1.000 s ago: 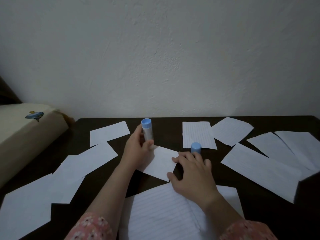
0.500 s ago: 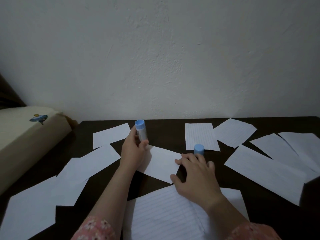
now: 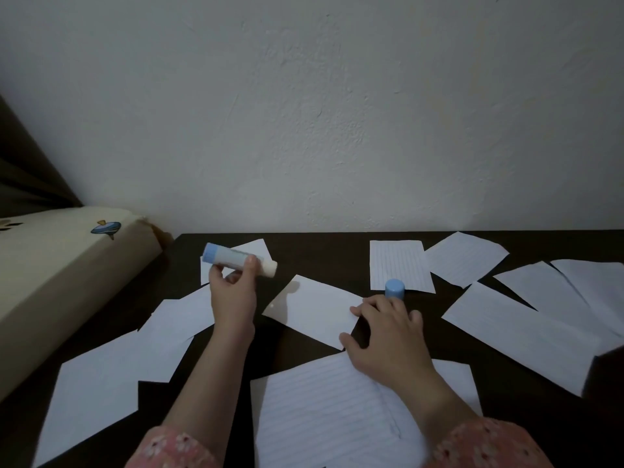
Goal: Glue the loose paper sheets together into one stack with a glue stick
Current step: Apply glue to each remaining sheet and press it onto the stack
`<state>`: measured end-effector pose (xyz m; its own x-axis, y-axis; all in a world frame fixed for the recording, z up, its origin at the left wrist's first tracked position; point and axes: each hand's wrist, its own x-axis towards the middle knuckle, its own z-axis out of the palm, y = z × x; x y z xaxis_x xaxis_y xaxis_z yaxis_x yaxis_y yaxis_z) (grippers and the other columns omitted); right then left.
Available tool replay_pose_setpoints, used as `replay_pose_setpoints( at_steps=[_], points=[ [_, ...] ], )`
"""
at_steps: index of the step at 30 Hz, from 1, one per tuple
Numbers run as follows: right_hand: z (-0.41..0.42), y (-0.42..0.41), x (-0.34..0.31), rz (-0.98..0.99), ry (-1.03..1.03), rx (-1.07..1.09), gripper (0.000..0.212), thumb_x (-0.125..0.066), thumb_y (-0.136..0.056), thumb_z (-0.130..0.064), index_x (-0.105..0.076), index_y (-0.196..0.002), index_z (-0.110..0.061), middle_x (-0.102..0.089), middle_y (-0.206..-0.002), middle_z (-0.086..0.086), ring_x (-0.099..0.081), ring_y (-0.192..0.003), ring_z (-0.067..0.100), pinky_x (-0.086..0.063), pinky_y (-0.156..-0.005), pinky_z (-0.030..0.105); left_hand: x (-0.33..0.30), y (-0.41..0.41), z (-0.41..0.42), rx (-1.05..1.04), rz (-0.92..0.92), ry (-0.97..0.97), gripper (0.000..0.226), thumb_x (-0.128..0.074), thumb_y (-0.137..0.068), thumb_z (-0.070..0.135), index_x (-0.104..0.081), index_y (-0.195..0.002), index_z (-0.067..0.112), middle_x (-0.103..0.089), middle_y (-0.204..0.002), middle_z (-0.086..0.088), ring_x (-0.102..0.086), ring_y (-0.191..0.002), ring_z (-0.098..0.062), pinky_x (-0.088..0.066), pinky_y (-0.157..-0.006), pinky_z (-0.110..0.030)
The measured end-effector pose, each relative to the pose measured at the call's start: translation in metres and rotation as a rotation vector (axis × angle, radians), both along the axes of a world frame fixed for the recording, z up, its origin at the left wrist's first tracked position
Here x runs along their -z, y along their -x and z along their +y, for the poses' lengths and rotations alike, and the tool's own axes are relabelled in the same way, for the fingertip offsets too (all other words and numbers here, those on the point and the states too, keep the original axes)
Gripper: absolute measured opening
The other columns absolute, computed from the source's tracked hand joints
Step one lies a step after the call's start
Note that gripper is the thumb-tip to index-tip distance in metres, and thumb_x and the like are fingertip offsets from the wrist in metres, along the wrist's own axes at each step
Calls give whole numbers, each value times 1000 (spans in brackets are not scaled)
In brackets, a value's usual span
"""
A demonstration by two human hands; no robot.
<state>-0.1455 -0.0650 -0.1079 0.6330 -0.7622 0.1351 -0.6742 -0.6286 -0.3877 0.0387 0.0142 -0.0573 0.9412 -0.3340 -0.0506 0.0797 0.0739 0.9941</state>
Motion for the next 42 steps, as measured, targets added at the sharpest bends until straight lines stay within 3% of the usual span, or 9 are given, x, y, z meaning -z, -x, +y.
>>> replay_pose_setpoints(
  at_steps=[4, 9, 15, 22, 26, 31, 36, 39, 42],
  points=[
    [1, 0, -2, -15, 11, 11, 54, -43, -86, -68, -46, -130, -37, -39, -131, -10, -32, -126, 11, -26, -105, 36, 4, 25, 10, 103, -78, -70, 59, -64, -88, 31, -36, -140, 27, -52, -120, 4, -52, -115, -19, -45, -100, -42],
    [-1, 1, 2, 7, 61, 30, 48, -33, -99, -45, -38, -143, -28, -35, -141, -5, -29, -130, 12, -24, -104, 35, 11, 46, 13, 207, -183, -168, 57, -65, -88, 28, -39, -139, 23, -54, -126, 1, -51, -115, -17, -45, -95, -37],
    [-3, -3, 2, -10, 19, 59, 51, -43, -86, -69, -50, -116, -28, -41, -123, -7, -37, -119, 11, -29, -100, 34, 17, 54, 2, 249, -242, -264, 61, -64, -89, 27, -35, -142, 21, -51, -135, -4, -48, -123, -20, -43, -93, -34],
    [-4, -3, 3, 3, 31, 61, 56, -37, -95, -54, -40, -143, -24, -31, -147, -2, -25, -136, 16, -22, -108, 38, 28, 57, -7, 318, -463, -476, 58, -62, -89, 39, -35, -139, 23, -55, -130, -2, -53, -97, -8, -49, -81, -28],
    [-3, -1, 2, -66, 21, 19, 40, -41, -95, -50, -58, -124, -30, -43, -131, -8, -33, -123, 12, -25, -103, 36, 28, 50, -14, 320, -488, -544, 60, -59, -89, 45, -32, -138, 24, -53, -134, -2, -57, -109, -14, -49, -96, -43],
    [-3, 2, 2, -184, 9, -123, 31, -48, -93, -49, -71, -94, -29, -52, -119, -18, -38, -114, 3, -25, -100, 33, 21, 39, -21, 432, -414, -472, 57, -59, -91, 37, -33, -139, 21, -48, -140, -2, -50, -120, -17, -42, -90, -31],
    [-2, 4, -1, -240, -74, -171, 27, -47, -96, -38, -59, -120, -37, -54, -114, -21, -39, -115, -1, -26, -107, 33, 20, 34, -17, 553, -408, -396, 52, -59, -93, 28, -34, -138, 23, -46, -140, 1, -45, -116, -10, -39, -89, -27],
    [-3, 4, 0, -157, -19, -99, 42, -47, -97, -32, -44, -139, -34, -48, -136, -17, -32, -130, 7, -22, -112, 37, 21, 33, -13, 594, -401, -339, 52, -60, -92, 27, -35, -137, 25, -46, -133, 5, -42, -113, -8, -39, -91, -28],
    [-4, 2, 1, -75, 4, -91, 42, -43, -97, -37, -45, -139, -34, -40, -146, -18, -25, -137, 10, -18, -114, 41, 21, 34, -10, 640, -437, -307, 51, -63, -90, 27, -36, -133, 32, -49, -123, 13, -47, -113, -7, -41, -92, -28]
  ],
)
